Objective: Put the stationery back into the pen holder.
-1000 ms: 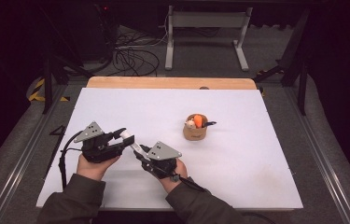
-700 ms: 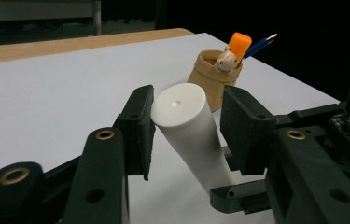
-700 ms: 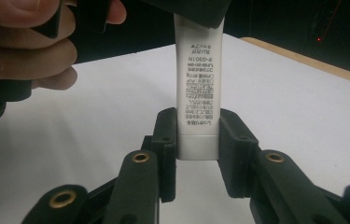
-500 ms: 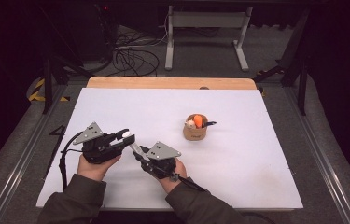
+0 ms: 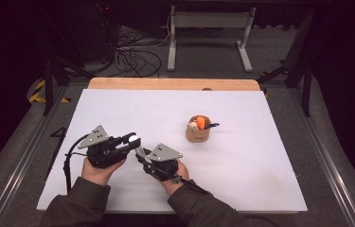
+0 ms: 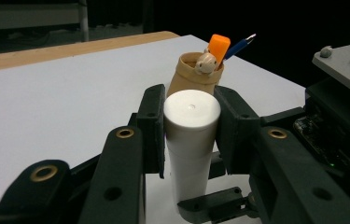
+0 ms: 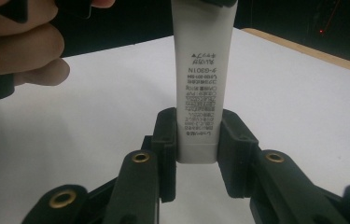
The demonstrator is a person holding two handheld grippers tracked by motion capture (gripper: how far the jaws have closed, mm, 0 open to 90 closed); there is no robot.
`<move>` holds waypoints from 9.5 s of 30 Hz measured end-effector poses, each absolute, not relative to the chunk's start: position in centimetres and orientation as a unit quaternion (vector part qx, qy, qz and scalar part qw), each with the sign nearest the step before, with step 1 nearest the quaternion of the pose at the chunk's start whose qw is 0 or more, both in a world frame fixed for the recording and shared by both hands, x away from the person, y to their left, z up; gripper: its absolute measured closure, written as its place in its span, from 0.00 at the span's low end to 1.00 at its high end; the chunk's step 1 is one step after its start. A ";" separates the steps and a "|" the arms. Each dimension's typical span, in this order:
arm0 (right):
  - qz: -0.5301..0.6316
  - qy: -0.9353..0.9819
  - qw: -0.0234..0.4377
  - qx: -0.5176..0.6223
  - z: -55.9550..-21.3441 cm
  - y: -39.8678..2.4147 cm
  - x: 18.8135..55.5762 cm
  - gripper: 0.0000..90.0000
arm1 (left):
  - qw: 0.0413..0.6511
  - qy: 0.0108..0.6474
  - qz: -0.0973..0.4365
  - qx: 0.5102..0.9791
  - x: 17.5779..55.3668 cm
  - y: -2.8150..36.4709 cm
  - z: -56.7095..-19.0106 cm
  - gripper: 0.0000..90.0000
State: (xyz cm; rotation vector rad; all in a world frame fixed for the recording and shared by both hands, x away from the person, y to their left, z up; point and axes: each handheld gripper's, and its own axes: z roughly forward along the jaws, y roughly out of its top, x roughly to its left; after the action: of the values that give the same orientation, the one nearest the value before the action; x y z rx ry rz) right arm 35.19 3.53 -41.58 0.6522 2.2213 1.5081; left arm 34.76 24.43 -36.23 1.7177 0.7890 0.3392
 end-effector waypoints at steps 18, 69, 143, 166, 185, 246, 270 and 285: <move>0.528 0.795 0.189 0.233 -41.2 2.9 35.6 0.69 | 0.566 0.332 0.158 0.738 35.0 24.3 -36.2 0.74; 0.547 0.750 0.227 0.293 -38.5 -11.0 36.8 0.25 | 0.546 0.292 0.172 0.766 38.1 19.0 -33.4 0.74; 0.558 0.705 0.250 0.359 -38.8 -17.3 36.4 0.13 | 0.558 0.279 0.182 0.760 46.9 9.8 -33.5 0.74; 0.558 0.704 0.251 0.360 -38.8 -17.5 36.5 0.13 | 0.577 0.281 0.185 0.744 48.1 8.2 -34.7 0.74; 0.558 0.703 0.249 0.363 -38.9 -17.6 36.6 0.13 | 0.557 0.272 0.167 0.767 48.7 6.9 -36.2 0.74; 0.552 0.708 0.247 0.365 -39.1 -17.5 36.8 0.13 | 0.527 0.329 0.082 0.779 50.3 7.0 -38.5 0.69; 0.547 0.708 0.251 0.369 -39.4 -17.6 36.9 0.13 | 0.537 0.343 0.118 0.762 49.7 9.7 -36.8 0.36; 0.546 0.703 0.261 0.374 -39.5 -17.9 37.0 0.12 | 0.541 0.334 0.130 0.761 48.2 11.8 -36.2 0.26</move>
State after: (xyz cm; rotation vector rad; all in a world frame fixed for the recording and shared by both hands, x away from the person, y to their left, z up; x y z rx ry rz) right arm 36.97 -17.90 -39.50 1.0122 1.9035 1.4774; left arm 48.21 11.75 -36.23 1.8086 0.7925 0.3098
